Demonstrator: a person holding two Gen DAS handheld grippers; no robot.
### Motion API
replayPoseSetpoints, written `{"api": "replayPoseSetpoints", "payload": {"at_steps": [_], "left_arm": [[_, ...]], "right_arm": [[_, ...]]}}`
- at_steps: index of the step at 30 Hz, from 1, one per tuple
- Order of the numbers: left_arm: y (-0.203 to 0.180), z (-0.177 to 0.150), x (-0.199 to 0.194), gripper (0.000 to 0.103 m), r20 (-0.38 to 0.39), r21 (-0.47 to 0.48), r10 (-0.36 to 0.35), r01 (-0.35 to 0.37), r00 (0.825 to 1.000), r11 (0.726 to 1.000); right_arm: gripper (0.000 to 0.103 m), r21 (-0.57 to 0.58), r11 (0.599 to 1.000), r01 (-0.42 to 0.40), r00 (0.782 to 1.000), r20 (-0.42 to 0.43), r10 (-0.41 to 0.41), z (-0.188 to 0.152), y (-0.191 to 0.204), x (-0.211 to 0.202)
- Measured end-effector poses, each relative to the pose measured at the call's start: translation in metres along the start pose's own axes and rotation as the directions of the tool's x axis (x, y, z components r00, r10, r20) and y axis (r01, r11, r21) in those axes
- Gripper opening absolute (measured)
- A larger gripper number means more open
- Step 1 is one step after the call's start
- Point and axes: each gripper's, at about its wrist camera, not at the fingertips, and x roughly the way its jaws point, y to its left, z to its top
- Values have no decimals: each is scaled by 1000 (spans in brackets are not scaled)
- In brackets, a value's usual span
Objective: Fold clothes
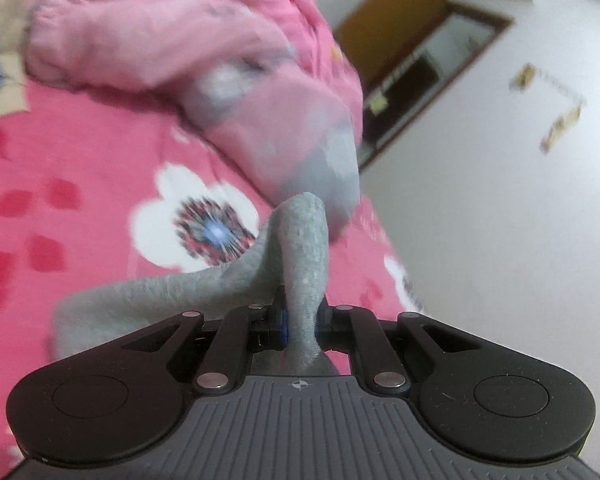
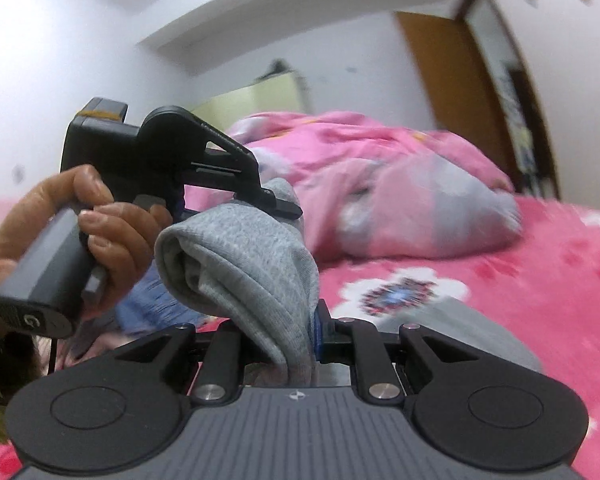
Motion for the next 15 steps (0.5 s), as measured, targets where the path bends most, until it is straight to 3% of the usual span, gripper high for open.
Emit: {"api": "replayPoseSetpoints", "payload": {"at_steps": [2,4,7,10,13,15], "left_arm": [[-9,-13,32,10,-64,44,19,-16,998,999],[-8,-23,61,20,-138,57,39,-31,990,998],[2,-31,82,29,-208,11,21,-19,978,1000],[5,-28,54,36,-163,8,-51,53,985,999],[5,-25,3,42,-105,96,-52,62,993,993],[8,-28,-30,47,-95,150,-26,40,995,988]], "right_arm": [[16,93,995,31,999,-11,-31,-6,-30,-5],[16,212,975,61,998,-46,-52,-18,-60,-4],[16,428,900,76,993,-114,-29,-40,-106,-2],[15,570,821,25,993,-106,44,-52,-133,-4],[15,643,766,-6,992,-90,83,-57,-144,-3],[15,727,686,-38,990,-66,125,-64,-158,-5]]}}
